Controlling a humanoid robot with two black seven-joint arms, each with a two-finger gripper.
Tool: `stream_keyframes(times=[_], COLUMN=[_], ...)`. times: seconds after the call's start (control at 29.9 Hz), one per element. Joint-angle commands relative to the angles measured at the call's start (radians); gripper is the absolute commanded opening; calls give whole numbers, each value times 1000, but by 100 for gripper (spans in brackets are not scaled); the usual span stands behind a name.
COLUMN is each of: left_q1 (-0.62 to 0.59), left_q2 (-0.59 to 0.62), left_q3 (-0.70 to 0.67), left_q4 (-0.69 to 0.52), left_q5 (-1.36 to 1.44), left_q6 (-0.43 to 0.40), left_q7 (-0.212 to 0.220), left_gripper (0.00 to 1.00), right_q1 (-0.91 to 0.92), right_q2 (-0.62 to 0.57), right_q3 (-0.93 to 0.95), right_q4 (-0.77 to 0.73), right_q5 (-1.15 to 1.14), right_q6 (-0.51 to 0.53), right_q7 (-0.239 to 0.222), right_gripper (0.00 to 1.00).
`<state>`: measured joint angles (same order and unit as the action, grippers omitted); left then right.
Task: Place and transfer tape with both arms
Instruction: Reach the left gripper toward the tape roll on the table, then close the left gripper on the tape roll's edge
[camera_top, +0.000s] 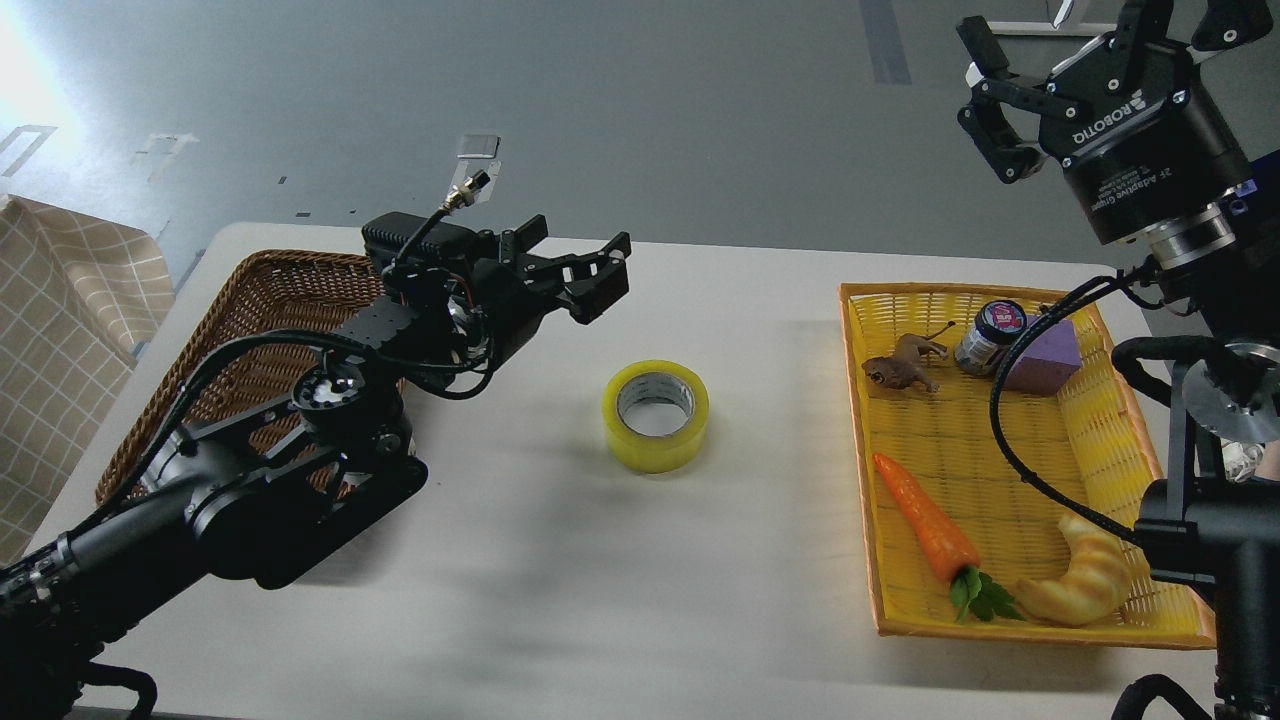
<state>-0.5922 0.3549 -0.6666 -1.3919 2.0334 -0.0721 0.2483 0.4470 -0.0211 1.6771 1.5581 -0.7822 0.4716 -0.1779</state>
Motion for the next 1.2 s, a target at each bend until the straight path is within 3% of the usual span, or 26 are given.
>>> stream_keyframes(times=[0.0, 0.1, 0.4, 1.17], left_q1=[-12, -38, 15, 78], left_q2=[-25, -57, -152, -172], left_q3=[34, 93, 90, 91], left_q4=[114, 186, 189, 244], left_q5=[43, 91, 83, 88], left_q6=[0, -1, -5, 0], left_q7=[5, 8, 19, 26], left_gripper=[97, 97, 98, 97], right_q1=[12, 19, 19, 2], right_q2=[1, 0, 3, 3], right_q3=[-1, -1, 1, 10], right_q4=[4, 2, 4, 8], right_q5=[0, 0, 0, 0], right_q6=[-1, 1, -10, -14], right_q7=[0, 0, 1, 1], right_gripper=[100, 100, 100, 100])
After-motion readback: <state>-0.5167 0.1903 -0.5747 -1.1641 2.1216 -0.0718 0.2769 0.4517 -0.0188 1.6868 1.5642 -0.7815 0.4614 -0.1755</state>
